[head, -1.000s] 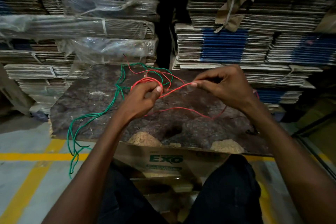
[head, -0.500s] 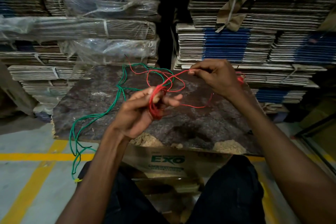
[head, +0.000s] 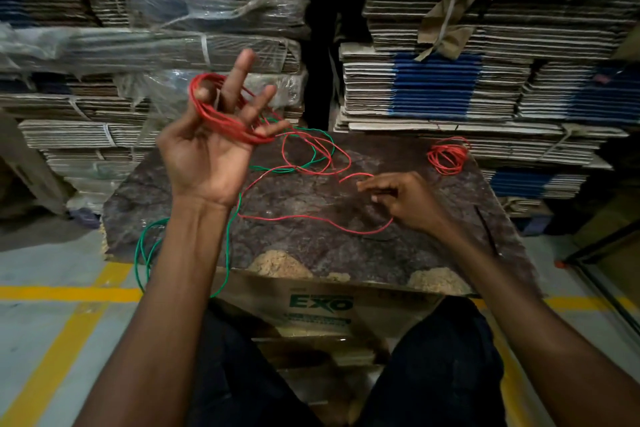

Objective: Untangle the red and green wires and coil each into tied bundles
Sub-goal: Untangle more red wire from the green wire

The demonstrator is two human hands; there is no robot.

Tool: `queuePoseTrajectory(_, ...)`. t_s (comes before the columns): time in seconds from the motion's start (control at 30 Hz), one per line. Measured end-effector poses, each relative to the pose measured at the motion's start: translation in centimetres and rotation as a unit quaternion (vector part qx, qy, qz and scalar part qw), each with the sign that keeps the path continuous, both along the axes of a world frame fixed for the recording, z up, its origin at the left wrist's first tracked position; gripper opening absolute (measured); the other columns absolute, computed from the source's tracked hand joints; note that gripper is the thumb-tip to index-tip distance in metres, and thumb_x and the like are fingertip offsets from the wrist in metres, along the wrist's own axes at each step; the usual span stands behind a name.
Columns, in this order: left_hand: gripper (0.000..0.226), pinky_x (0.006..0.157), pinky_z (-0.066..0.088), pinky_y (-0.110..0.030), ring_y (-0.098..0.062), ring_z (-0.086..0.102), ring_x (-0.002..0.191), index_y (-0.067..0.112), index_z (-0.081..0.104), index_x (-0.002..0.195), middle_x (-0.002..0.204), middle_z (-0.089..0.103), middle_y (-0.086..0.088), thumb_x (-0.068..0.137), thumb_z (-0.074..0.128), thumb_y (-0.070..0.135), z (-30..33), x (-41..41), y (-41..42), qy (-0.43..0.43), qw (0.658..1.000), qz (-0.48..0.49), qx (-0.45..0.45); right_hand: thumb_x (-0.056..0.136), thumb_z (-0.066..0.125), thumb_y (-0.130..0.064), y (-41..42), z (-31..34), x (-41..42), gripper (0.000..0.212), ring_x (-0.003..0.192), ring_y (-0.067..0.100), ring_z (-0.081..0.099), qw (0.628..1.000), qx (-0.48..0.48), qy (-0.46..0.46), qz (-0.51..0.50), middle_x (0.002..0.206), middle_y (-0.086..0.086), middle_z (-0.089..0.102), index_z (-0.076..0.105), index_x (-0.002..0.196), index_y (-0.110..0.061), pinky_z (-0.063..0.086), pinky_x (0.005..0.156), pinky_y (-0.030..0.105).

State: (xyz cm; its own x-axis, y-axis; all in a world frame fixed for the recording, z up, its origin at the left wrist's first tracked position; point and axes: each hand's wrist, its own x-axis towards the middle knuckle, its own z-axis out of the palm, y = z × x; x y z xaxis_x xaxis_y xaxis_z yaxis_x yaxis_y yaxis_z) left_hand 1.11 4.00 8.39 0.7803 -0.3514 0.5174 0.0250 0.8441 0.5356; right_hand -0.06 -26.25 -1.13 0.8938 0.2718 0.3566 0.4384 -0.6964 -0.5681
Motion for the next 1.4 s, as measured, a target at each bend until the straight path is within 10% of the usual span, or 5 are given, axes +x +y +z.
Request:
queuePoseTrajectory(0.27,0.013,0.099,0.041,-0.046,-0.038,0.047,0.128,0.015,0.069,0.068,0.147,0.041,-0.024,0.077,0.060,0.013,-0.9,5.6,-0.5,0.194,0.947,0.248,-0.057,0.098,0.045,0.006,1.9,0.5,-2.3,0.056,0.115,0.010,0.062,0.956,0.274,0.084,0.064,0.142,-0.017,0.045,0.040,0.137,-0.034,0.057,0.079,0.025)
queuePoseTrajectory(0.63,0.048,0.079,0.045,-0.032,-0.007,0.060,0.066,0.017,0.067,0.063,0.067,0.068,0.010,0.101,0.039,0.021,-2.6,6.4,0.0,0.262,0.911,0.318,-0.010,0.095,0.052,0.005,0.7,-0.3,-1.9,0.026,0.054,0.005,0.063,0.967,0.201,0.156,-0.024,0.086,0.007,0.071,0.064,0.118,0.002,0.052,0.053,0.017)
queuePoseTrajectory(0.77,0.024,0.048,0.037,-0.014,0.004,0.046,0.048,0.017,0.057,0.087,0.056,0.058,0.016,0.103,0.040,0.015,-3.5,5.8,-1.4,0.169,0.884,0.417,0.127,0.088,0.061,0.007,1.3,1.7,-2.8,0.027,0.050,0.008,0.062,0.943,0.248,0.221,0.027,0.076,0.005,0.072,0.067,0.108,-0.009,0.052,0.049,0.018)
queuePoseTrajectory(1.13,0.025,0.062,0.039,-0.038,-0.020,0.049,0.059,0.022,0.049,0.071,0.059,0.043,0.008,0.095,0.042,0.025,-6.3,5.9,-2.9,-0.263,0.605,0.479,0.579,0.089,0.057,0.004,1.0,7.9,-3.7,0.027,0.052,0.008,0.061,0.918,0.361,0.151,0.059,0.096,-0.001,0.076,0.066,0.110,-0.011,0.054,0.047,0.022)
queuePoseTrajectory(1.4,0.030,0.054,0.035,-0.025,-0.001,0.051,0.052,0.024,0.036,0.064,0.053,0.050,0.013,0.093,0.038,0.030,-5.8,2.6,-4.2,-0.289,0.618,0.370,0.631,0.089,0.064,-0.001,1.1,11.3,-1.2,0.018,0.065,-0.004,0.065,0.967,0.243,-0.072,-0.020,0.078,-0.018,0.074,0.070,0.107,-0.003,0.047,0.063,0.011)
